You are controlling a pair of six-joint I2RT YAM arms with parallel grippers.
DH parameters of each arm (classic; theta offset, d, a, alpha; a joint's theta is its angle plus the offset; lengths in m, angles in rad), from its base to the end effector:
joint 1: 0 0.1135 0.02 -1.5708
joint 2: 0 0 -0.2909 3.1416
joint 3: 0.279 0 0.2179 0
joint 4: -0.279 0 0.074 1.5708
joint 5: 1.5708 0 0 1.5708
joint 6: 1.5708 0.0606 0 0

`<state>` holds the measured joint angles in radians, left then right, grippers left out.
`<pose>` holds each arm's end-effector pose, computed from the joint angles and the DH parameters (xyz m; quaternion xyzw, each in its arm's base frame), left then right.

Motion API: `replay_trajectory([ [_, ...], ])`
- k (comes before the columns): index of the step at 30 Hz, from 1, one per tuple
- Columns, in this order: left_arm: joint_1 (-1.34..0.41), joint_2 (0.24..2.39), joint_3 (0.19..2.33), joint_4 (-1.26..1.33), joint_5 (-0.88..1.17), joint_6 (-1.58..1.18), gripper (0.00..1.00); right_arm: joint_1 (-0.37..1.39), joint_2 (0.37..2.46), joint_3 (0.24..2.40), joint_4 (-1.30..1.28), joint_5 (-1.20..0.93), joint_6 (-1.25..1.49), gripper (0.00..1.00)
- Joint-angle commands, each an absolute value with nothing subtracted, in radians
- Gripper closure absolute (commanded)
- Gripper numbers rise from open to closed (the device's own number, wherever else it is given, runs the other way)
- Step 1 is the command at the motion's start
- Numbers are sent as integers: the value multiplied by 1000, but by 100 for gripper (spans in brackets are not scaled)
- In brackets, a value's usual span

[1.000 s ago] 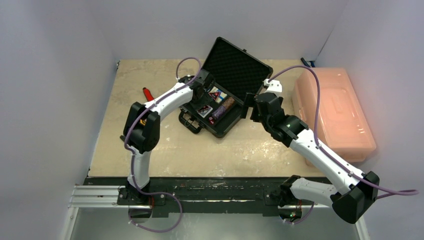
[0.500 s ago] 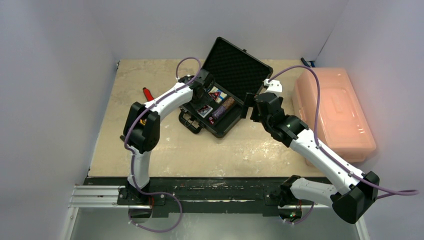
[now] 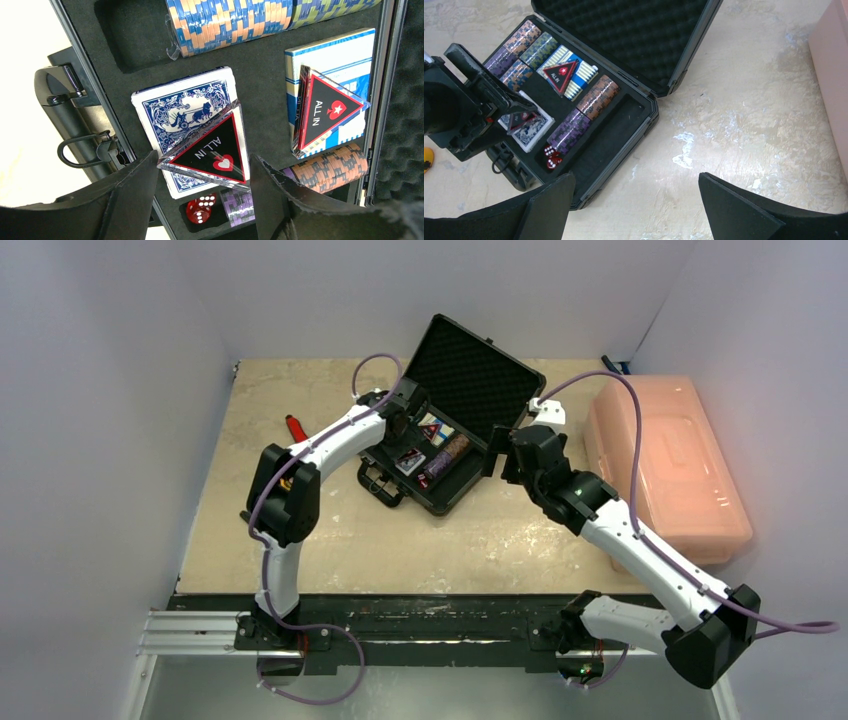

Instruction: Pack up texas hold em set

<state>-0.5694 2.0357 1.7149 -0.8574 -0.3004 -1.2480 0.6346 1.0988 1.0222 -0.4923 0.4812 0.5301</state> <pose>0.3622 -0.2106 0.2426 -0.3503 0.9048 -0.0619 0.2343 0.1848 0.1012 0.3476 0.0698 0.8567 0.0820 0.5045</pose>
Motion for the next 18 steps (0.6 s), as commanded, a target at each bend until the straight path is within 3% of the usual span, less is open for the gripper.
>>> replay_trajectory([
  [1,-558,2010,1745,-822,-323,-1267,35,634,1068,1015,-469,511,520,1],
  [18,-557,1932,1695,-807,-337,-1242,18,633,1064,1018,-472,510,522,1],
])
